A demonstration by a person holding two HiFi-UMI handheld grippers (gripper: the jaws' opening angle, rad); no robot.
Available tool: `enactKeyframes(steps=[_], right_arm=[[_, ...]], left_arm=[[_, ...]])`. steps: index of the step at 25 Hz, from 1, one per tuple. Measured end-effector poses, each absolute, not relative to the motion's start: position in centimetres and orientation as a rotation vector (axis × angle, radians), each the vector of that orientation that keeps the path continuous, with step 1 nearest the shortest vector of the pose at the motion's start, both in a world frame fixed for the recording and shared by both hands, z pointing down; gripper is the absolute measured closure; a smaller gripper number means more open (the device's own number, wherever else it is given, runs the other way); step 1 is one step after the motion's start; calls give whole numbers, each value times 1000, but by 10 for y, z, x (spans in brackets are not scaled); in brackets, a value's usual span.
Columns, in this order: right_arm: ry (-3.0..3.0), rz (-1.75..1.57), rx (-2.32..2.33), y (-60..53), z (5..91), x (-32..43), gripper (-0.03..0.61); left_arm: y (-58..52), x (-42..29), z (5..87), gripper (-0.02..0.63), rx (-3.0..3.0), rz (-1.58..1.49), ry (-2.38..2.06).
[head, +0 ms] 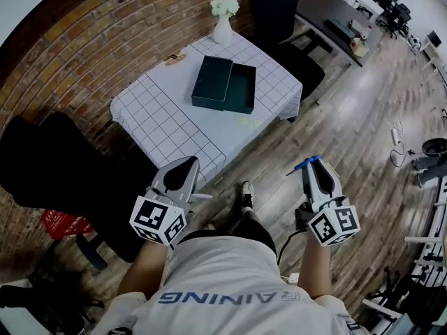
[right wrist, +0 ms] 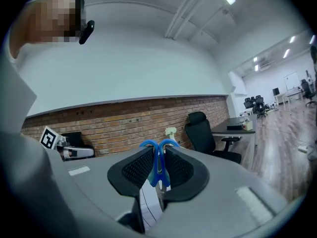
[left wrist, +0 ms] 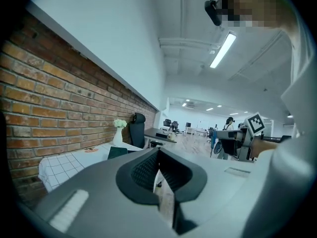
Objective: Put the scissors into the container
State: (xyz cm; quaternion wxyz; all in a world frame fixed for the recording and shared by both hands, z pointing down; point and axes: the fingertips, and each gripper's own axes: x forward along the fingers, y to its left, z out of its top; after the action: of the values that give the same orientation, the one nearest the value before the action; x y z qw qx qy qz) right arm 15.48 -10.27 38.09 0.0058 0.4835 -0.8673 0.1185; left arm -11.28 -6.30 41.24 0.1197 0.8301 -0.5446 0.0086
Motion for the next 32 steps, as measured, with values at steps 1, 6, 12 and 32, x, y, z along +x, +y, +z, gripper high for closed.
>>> enactKeyframes(steps=[1,6,12,32], right_arm=[[-2733,380,1487,-120,381,154,485],[-2812,386,1376,-210,372,160,485],[-2861,440,1254,-302,371,170,485],[-2735,725,885,-424,461,9,485]], left_arm=[[-75,-114,413,614,2410,27,-1616],[-142,-102,402,614,2349,27,-1734],[-211,-83,386,614,2303,51,-1843],[-224,-176,435,614,1964,77,-2009]])
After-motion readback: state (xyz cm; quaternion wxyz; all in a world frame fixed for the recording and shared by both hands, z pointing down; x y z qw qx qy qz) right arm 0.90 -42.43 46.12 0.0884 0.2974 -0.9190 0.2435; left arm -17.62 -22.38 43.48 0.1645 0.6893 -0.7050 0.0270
